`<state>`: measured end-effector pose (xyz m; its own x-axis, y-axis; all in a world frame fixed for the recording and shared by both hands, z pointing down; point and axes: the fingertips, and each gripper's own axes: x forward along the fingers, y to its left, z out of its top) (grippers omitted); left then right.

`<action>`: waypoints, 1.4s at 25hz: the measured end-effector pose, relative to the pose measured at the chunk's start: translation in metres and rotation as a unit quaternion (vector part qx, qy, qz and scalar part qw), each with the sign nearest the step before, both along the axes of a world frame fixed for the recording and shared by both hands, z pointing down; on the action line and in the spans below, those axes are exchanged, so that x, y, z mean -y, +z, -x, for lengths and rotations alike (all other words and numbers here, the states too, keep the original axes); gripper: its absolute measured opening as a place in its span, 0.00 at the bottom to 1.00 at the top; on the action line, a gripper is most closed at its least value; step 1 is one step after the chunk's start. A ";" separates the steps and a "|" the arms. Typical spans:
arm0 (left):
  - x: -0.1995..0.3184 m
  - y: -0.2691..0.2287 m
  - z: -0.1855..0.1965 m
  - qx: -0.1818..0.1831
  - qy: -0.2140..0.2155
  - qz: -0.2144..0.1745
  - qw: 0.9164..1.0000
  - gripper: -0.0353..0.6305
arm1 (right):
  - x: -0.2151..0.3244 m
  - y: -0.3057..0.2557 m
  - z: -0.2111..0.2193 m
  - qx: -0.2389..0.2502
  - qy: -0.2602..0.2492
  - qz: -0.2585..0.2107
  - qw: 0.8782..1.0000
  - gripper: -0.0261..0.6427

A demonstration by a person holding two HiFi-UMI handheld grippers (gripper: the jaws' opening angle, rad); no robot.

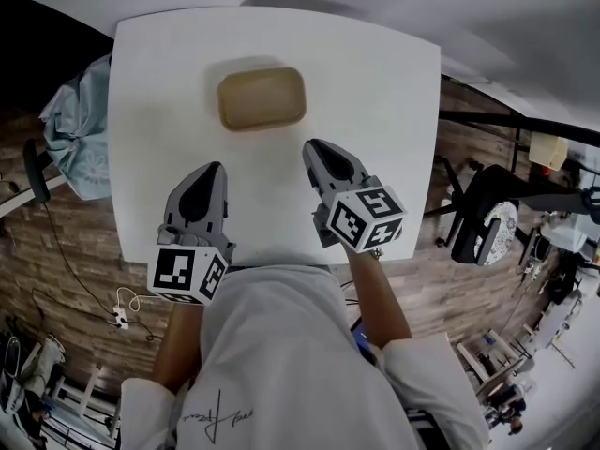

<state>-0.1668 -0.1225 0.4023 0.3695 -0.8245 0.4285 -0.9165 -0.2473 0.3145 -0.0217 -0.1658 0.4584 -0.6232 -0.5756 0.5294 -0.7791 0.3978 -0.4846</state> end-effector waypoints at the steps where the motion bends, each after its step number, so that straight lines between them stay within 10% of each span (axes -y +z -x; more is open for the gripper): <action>1: 0.000 0.001 -0.001 -0.001 0.003 0.002 1.000 0.06 | 0.002 0.004 -0.001 0.003 0.003 0.005 1.000 0.10; 16: 0.000 0.012 -0.005 -0.005 0.022 0.021 1.000 0.06 | 0.021 0.049 -0.005 0.092 0.056 0.080 0.991 0.15; 35: -0.004 0.016 -0.016 0.007 0.027 0.037 0.999 0.06 | 0.028 0.070 -0.012 0.263 0.093 0.149 0.949 0.19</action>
